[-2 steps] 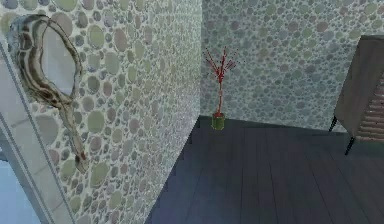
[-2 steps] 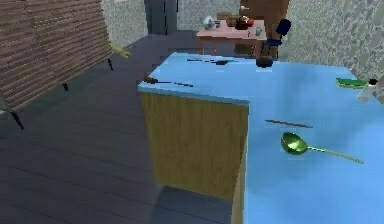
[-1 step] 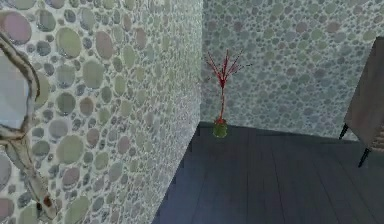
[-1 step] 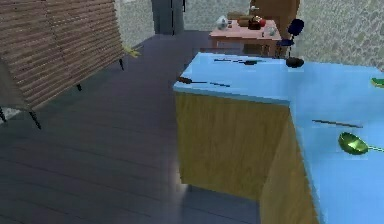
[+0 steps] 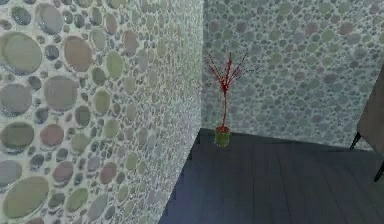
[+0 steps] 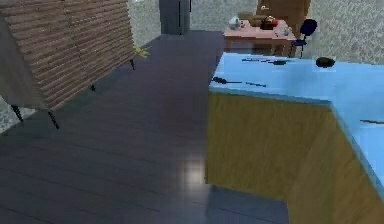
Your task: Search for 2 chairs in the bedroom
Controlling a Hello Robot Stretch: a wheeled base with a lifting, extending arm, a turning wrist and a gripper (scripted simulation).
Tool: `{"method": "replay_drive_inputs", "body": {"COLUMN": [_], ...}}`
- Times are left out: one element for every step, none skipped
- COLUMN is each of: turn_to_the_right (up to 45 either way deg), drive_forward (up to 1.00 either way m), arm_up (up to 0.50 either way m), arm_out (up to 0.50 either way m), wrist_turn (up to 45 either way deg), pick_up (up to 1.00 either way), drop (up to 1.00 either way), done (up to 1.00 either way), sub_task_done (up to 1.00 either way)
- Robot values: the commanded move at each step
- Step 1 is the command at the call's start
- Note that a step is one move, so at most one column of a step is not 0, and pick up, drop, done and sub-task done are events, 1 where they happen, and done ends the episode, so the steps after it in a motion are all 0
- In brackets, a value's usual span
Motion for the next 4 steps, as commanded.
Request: {"method": "replay_drive_inputs", "body": {"turn_to_the_right": [45.0,21.0,0.0,0.0], "drive_forward": [0.00,0.00,0.15,0.85], "arm_up": [0.00,0.00,0.00,0.00], "arm_out": [0.00,0.00,0.00,0.00], "wrist_turn": [0.0,0.0,0.0,0.0], "pick_up": [0.00,0.00,0.00,0.00], "drop": [0.00,0.00,0.00,0.00], "done": [0.00,0.00,0.00,0.00], "sub_task_done": [0.00,0.00,0.00,0.00]}}
